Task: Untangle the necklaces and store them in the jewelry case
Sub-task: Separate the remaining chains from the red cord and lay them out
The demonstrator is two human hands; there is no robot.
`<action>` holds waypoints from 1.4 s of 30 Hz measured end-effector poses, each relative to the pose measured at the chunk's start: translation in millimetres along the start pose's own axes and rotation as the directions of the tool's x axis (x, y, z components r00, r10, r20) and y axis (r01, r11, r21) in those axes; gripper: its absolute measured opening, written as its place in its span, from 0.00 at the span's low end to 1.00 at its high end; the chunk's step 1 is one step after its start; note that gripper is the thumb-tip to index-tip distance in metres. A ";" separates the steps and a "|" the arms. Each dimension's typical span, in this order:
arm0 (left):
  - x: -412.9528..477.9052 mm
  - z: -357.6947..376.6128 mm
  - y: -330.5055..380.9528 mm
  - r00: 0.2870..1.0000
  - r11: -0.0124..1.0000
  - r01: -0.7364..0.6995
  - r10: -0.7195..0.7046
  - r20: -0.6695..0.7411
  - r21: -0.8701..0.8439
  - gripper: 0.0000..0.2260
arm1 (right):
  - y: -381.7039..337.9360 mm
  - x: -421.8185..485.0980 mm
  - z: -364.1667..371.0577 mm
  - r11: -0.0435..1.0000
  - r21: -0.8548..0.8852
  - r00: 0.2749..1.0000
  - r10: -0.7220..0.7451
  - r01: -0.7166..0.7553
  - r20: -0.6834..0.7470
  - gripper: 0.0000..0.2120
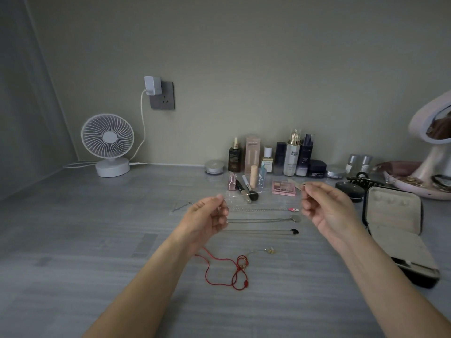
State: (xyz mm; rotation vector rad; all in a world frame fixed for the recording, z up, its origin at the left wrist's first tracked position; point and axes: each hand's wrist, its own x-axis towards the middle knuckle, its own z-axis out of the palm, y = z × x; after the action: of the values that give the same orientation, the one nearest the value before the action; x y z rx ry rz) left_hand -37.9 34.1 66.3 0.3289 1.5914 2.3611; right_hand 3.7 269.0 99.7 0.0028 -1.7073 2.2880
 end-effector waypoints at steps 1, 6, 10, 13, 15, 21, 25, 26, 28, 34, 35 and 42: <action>-0.4 -0.5 0.7 1.000 1.000 0.005 -0.005 0.011 -0.003 0.09 | -1.4 0.8 1.1 1.000 -0.017 1.000 -0.013 0.013 0.002 0.07; -1.9 -1.9 3.4 0.998 0.999 -0.006 0.008 0.070 -0.037 0.09 | -17.0 4.8 6.6 0.991 -0.128 1.000 -0.025 0.027 0.015 0.08; -2.6 0.7 -1.2 0.996 1.000 -0.007 0.008 0.085 -0.010 0.06 | -29.1 5.6 16.7 0.983 -0.175 0.997 -0.047 0.056 0.055 0.07; -3.7 4.4 -3.4 0.992 1.000 -0.003 0.004 0.125 -0.009 0.05 | -30.5 5.6 27.5 0.998 -0.058 0.996 -0.007 0.012 0.090 0.08; -3.5 4.0 -3.3 0.991 1.000 0.003 0.000 0.134 -0.023 0.05 | -28.1 5.8 33.1 0.998 0.048 0.993 0.027 -0.032 0.113 0.09; -0.5 2.7 -2.6 0.995 0.993 0.049 -0.039 0.092 -0.108 0.04 | -21.6 7.4 33.8 0.993 -0.117 0.994 0.004 0.008 0.105 0.10; -1.0 4.0 -2.3 0.994 0.985 0.058 -0.041 0.105 -0.164 0.04 | -20.7 6.8 31.6 0.981 -0.194 0.993 0.002 0.021 0.119 0.09; -0.8 3.9 -2.4 0.994 0.983 0.057 -0.040 0.101 -0.173 0.03 | -20.4 7.3 30.8 0.980 -0.200 0.993 0.004 0.020 0.118 0.09; -0.4 3.4 -2.4 0.996 0.979 0.052 -0.037 0.080 -0.195 0.03 | -19.8 8.8 28.4 0.978 -0.206 0.994 0.004 0.019 0.112 0.08; 2.6 0.3 -2.3 0.999 0.968 0.047 -0.042 0.029 -0.246 0.03 | -19.4 10.5 21.1 0.973 -0.232 0.996 -0.001 0.021 0.087 0.07; 2.7 0.5 -2.4 0.999 0.968 0.045 -0.042 0.018 -0.245 0.04 | -19.2 10.7 20.0 0.968 -0.248 0.996 -0.006 0.027 0.088 0.07; 4.0 -0.8 -0.1 0.999 0.956 0.035 -0.044 -0.024 -0.292 0.11 | -22.7 10.3 18.1 0.876 -0.471 0.993 -0.058 0.100 0.104 0.06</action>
State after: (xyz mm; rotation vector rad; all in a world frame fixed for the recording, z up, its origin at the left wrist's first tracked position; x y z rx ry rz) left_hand -41.9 34.9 66.0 0.1966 1.2222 2.5335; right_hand -4.0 260.1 128.1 0.0704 -2.2277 1.7760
